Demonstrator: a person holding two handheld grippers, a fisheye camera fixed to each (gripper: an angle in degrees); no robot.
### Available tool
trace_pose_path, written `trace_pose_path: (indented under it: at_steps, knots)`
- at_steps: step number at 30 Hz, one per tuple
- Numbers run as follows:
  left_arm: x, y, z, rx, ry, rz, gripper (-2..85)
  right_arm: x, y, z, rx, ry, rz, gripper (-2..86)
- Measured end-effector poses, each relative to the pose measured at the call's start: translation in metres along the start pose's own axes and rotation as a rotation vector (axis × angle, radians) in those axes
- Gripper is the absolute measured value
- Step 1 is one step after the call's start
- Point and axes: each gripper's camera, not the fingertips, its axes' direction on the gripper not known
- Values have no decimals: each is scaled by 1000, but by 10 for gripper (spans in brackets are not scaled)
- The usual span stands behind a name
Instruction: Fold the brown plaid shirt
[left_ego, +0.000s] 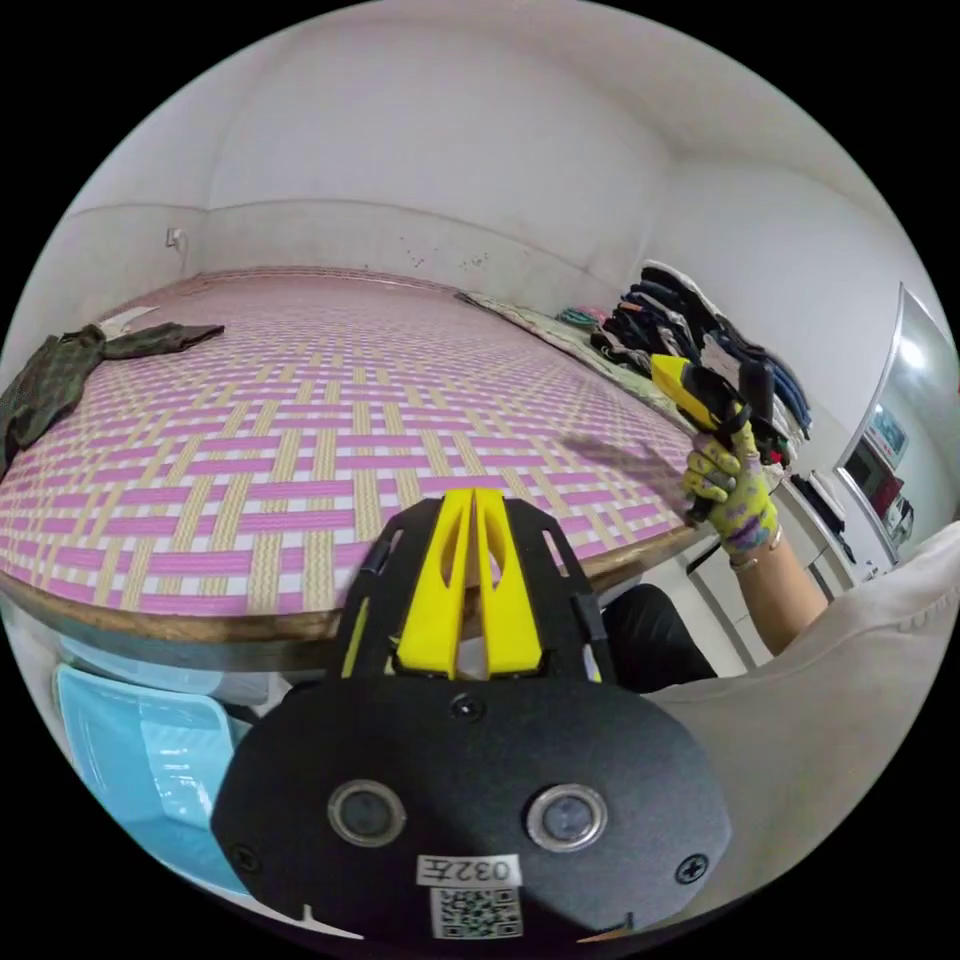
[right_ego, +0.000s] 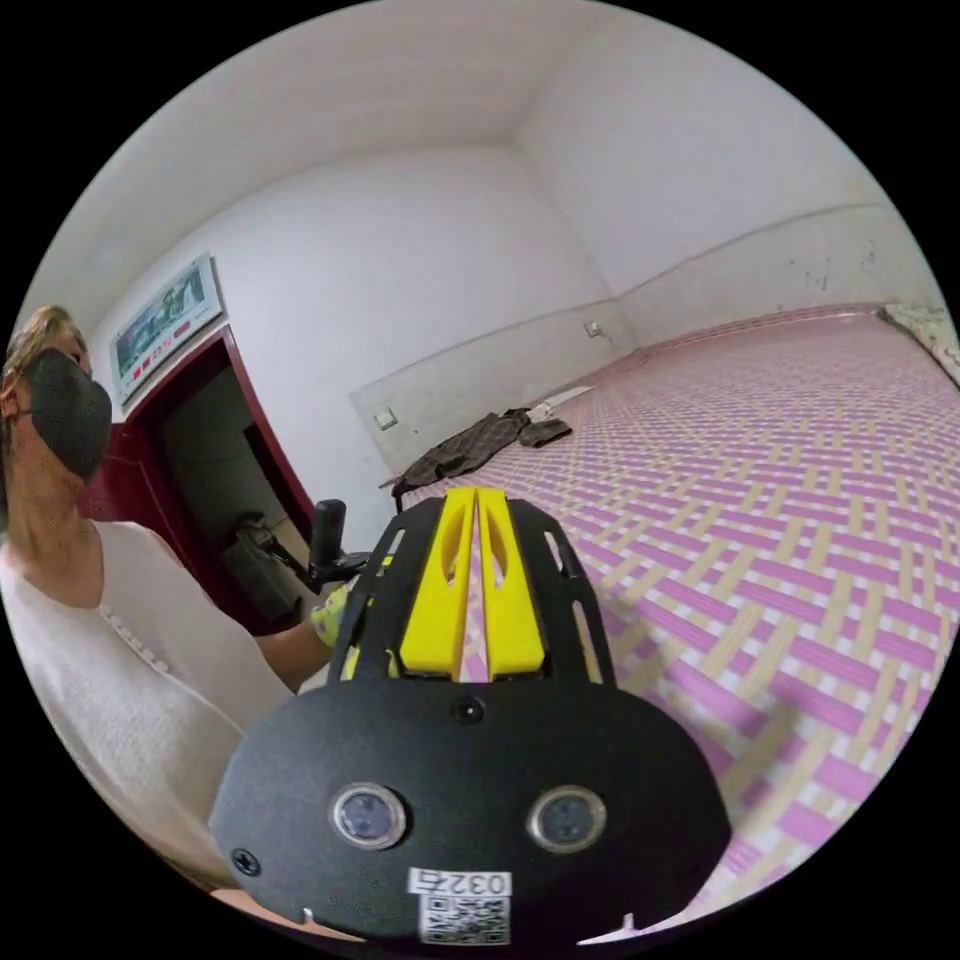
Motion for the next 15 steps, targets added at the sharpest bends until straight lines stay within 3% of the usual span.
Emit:
trace_pose_path:
  at_steps: [4,7,9,15]
  knots:
    - [-41,-47,-26,114,-65,-87,2,26,-9,-10,20,-98,107,-10]
    - [-108,-108,-59,126,-258,-183,32,42,-14,-34,94,-161,151,-10]
    - [-174,-162,-74,101,-430,-272,46,50,-16,-55,168,-223,150,-10]
    - [-315,-273,-34,-144,-679,-453,83,53,-33,-79,171,-221,150,-10]
